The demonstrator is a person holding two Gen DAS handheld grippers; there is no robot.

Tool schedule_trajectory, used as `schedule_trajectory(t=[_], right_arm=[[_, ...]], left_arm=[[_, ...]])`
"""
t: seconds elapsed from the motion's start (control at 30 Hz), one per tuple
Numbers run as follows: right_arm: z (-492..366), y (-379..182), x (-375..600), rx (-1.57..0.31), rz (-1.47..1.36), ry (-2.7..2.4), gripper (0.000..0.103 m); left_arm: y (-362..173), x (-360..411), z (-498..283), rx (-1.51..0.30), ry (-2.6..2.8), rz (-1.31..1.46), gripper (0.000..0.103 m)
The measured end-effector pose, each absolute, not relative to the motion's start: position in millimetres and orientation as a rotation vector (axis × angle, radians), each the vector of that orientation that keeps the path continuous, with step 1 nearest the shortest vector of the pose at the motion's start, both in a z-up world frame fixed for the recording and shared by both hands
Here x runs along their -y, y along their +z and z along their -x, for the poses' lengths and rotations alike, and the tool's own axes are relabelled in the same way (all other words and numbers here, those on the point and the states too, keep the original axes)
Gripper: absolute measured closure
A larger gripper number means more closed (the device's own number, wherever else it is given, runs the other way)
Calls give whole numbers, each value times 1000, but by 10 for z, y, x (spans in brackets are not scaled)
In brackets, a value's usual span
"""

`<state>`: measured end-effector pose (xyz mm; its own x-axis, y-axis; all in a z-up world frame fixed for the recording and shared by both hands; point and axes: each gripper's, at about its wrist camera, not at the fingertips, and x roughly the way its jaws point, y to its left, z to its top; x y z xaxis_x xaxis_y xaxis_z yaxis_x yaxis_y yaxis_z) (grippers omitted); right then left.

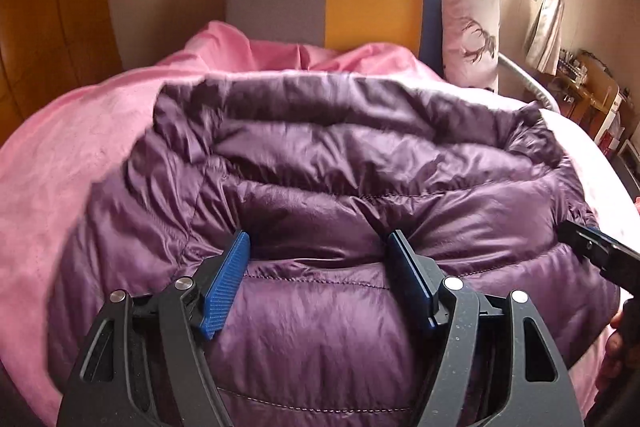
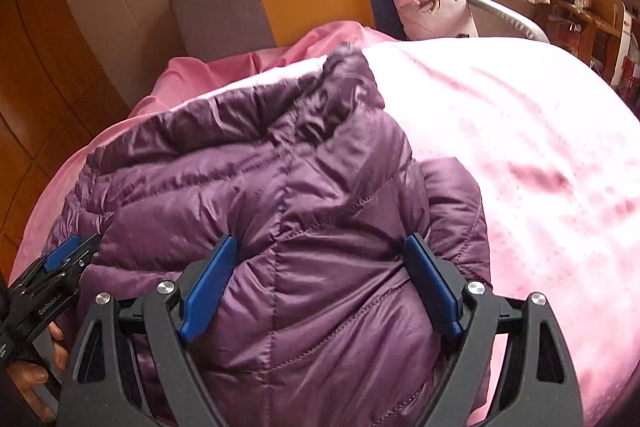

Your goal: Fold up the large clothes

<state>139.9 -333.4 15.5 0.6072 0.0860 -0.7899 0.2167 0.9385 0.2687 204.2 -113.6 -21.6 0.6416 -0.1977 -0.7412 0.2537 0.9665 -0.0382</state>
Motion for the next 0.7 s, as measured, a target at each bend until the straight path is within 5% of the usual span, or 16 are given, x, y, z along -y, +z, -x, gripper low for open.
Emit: schedule_trajectory(t=[0.3,0.37,0.6,0.7], right_arm=[[-1278,176,3315,-927,-359,-84,14],[-1165,251,3391,-910,-403,-96,2],[-757,320,3665,-853,-599,-60,2],[-657,246,3800,-866,-658,-84,2]], left_arm=[[-111,1084,-1992,-843,-254,-69,33],[-3,1059,-1883,-813,-266,-54,33],[218,1032,-1591,-759,-311,-25,33],[232,1055,-1522,-767,-320,-16,25]])
